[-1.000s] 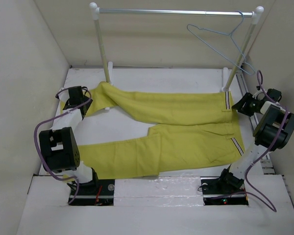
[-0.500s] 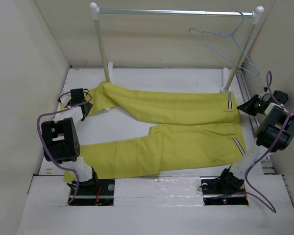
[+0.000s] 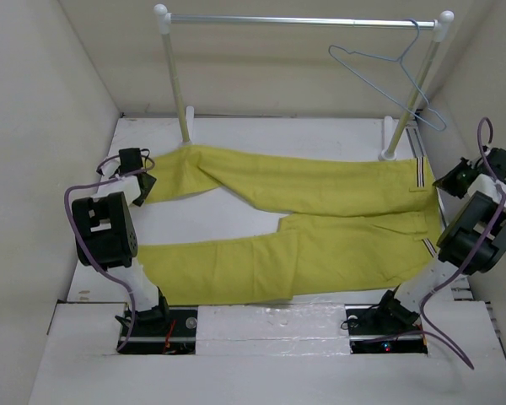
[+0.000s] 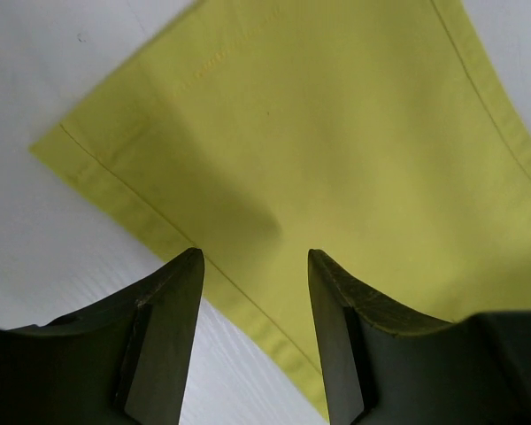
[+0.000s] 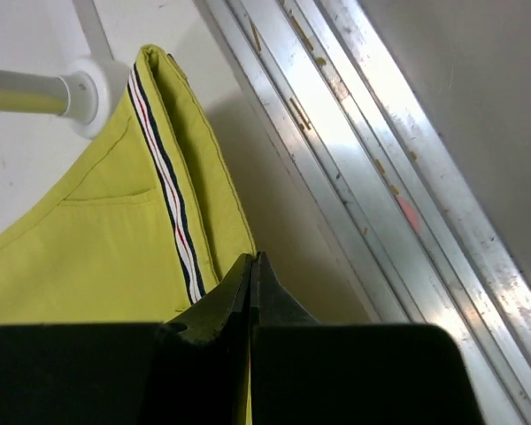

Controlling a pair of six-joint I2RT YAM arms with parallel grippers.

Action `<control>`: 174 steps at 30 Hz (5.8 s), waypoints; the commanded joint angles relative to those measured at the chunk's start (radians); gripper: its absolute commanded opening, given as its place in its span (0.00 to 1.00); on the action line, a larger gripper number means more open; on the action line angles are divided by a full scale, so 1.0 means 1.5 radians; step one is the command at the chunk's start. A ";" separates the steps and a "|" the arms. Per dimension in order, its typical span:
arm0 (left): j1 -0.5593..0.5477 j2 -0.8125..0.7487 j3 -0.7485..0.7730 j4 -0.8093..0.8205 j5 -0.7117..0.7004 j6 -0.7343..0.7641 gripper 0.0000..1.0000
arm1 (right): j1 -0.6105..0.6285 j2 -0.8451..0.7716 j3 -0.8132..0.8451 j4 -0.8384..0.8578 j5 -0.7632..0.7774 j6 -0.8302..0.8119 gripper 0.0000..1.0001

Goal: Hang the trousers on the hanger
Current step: Flatten out the trousers at the center of the board.

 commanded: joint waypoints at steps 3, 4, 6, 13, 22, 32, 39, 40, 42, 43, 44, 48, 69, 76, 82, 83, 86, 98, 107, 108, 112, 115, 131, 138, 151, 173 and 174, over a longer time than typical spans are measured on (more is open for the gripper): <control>0.002 -0.036 0.051 -0.044 -0.066 0.004 0.46 | 0.075 -0.027 0.026 -0.019 0.127 -0.039 0.16; 0.002 -0.044 0.057 -0.049 -0.067 0.001 0.46 | 0.092 -0.034 0.015 -0.008 0.135 -0.040 0.42; 0.002 -0.091 0.063 -0.043 -0.066 0.004 0.47 | 0.127 -0.063 -0.009 -0.014 0.194 -0.037 0.61; 0.026 -0.213 -0.032 -0.085 -0.039 0.023 0.62 | 0.261 -0.165 -0.015 -0.049 0.322 -0.014 0.69; 0.114 -0.187 -0.148 -0.041 0.027 0.006 0.65 | 0.304 -0.322 -0.139 -0.013 0.313 -0.028 0.68; 0.114 -0.049 -0.062 -0.043 0.012 0.013 0.36 | 0.368 -0.460 -0.327 0.024 0.206 -0.051 0.68; 0.114 -0.018 0.049 -0.086 -0.066 0.062 0.00 | 0.453 -0.491 -0.393 0.005 0.190 -0.078 0.69; 0.114 -0.025 0.083 -0.090 -0.082 0.071 0.00 | 0.459 -0.490 -0.400 0.004 0.184 -0.080 0.69; 0.114 -0.023 0.112 -0.102 -0.091 0.078 0.00 | 0.469 -0.495 -0.417 0.005 0.171 -0.081 0.69; 0.120 -0.014 0.135 -0.107 -0.095 0.080 0.00 | 0.469 -0.499 -0.422 0.007 0.168 -0.081 0.69; 0.120 -0.010 0.144 -0.111 -0.094 0.080 0.00 | 0.487 -0.503 -0.425 0.004 0.164 -0.082 0.69; 0.104 -0.009 0.161 -0.149 -0.076 0.078 0.00 | 0.527 -0.513 -0.426 -0.001 0.150 -0.083 0.70; 0.110 0.083 0.076 -0.102 -0.123 0.130 0.22 | 0.757 -0.540 -0.360 -0.058 0.159 -0.040 0.70; 0.116 0.098 0.104 -0.097 -0.124 0.131 0.00 | 0.812 -0.514 -0.330 -0.045 0.174 -0.015 0.70; 0.122 0.078 0.152 -0.133 -0.191 0.122 0.00 | 0.827 -0.469 -0.311 -0.031 0.169 -0.024 0.70; 0.122 0.076 0.159 -0.135 -0.186 0.117 0.00 | 0.827 -0.462 -0.308 -0.031 0.158 -0.028 0.70; 0.122 0.054 0.180 -0.124 -0.161 0.113 0.00 | 0.842 -0.434 -0.293 -0.040 0.156 -0.045 0.70; 0.086 -0.005 0.025 -0.071 -0.051 0.049 0.65 | 0.887 -0.354 -0.246 -0.017 0.131 -0.079 0.71; 0.086 0.100 0.096 -0.096 -0.094 0.082 0.53 | 0.926 -0.360 -0.245 -0.020 0.124 -0.068 0.70; 0.086 0.111 0.110 -0.100 -0.100 0.085 0.50 | 0.926 -0.358 -0.248 -0.018 0.124 -0.064 0.70; 0.086 0.134 0.134 -0.107 -0.131 0.120 0.39 | 0.933 -0.357 -0.248 -0.014 0.119 -0.054 0.70; 0.086 0.149 0.143 -0.103 -0.146 0.156 0.13 | 0.933 -0.362 -0.232 -0.026 0.119 -0.061 0.70; 0.086 0.036 0.263 -0.170 -0.205 0.182 0.00 | 0.903 -0.312 -0.196 -0.041 0.101 -0.116 0.71; 0.086 0.020 0.310 -0.179 -0.196 0.193 0.00 | 0.868 -0.326 -0.207 -0.048 0.096 -0.143 0.71; 0.106 0.089 0.231 -0.238 -0.228 0.162 0.12 | 0.865 -0.344 -0.200 -0.075 0.076 -0.179 0.65; 0.025 -0.456 -0.035 -0.114 0.028 0.141 0.53 | 1.173 0.172 0.104 0.004 0.208 -0.158 0.77; 0.019 -0.466 -0.047 -0.116 0.042 0.139 0.52 | 1.173 0.195 0.117 0.003 0.212 -0.158 0.76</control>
